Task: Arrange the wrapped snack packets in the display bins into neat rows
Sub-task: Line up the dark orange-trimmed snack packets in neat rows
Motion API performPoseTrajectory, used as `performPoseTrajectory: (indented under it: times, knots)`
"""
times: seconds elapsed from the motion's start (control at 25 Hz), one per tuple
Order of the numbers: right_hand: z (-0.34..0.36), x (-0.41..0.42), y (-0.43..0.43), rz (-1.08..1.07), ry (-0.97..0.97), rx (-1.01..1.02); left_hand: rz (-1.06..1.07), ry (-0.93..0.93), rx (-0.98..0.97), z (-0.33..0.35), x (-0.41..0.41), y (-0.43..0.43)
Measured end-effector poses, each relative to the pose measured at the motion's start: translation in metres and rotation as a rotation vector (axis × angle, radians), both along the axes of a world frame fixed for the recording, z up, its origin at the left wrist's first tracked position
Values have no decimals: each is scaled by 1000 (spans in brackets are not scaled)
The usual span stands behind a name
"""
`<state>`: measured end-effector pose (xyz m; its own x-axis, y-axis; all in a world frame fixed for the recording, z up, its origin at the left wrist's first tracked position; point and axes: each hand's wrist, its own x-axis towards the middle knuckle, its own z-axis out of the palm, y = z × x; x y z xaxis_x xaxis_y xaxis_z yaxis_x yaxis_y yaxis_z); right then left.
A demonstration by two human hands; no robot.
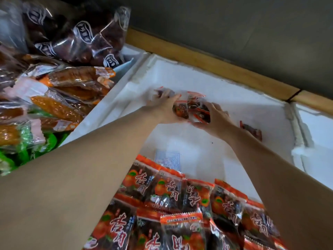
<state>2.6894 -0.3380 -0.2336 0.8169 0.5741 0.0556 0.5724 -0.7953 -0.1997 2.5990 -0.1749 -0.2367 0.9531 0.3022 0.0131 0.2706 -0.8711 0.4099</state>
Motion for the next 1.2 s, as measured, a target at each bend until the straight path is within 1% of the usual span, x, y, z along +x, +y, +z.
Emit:
performPoseTrajectory:
  times: [0.08, 0.16, 0.28, 0.4, 0.44, 0.56, 0.68, 0.76, 0.8, 0.88, 0.96, 1.08, 1.2]
  knots:
    - [3, -3, 1, 43, -58, -9, -27, 57, -5, -3, 1, -3]
    - [2, -13, -5, 100, -66, -16, -29, 100, 10, -2, -4, -10]
    - [-3, -35, -22, 178, -15, 6, 13, 43, -1, 4, -25, -26]
    - [1, -56, -35, 147, 70, 136, 20, -74, 101, 4, -46, -40]
    - [3, -62, -39, 135, 77, 186, -1, -138, 70, 3, -52, -43]
    - [12, -83, -54, 94, 79, 368, -31, -340, -275, 10, -73, -55]
    - [33, -117, -79, 56, 174, 532, -2, -462, -460, 34, -96, -75]
    - [48, -145, -102, 69, 269, 592, -22, -433, -552, 50, -115, -91]
    - [54, -160, -117, 82, 300, 605, -37, -387, -572, 55, -124, -100]
    - [63, -181, -147, 129, 299, 577, -73, -267, -571, 60, -140, -114]
    - [64, -194, -175, 165, 269, 480, -142, -163, -588, 61, -152, -127]
    - [59, -206, -211, 219, 211, 273, -232, -29, -603, 63, -156, -148]
    - [46, -214, -235, 242, 222, 171, -335, 87, -511, 65, -154, -167]
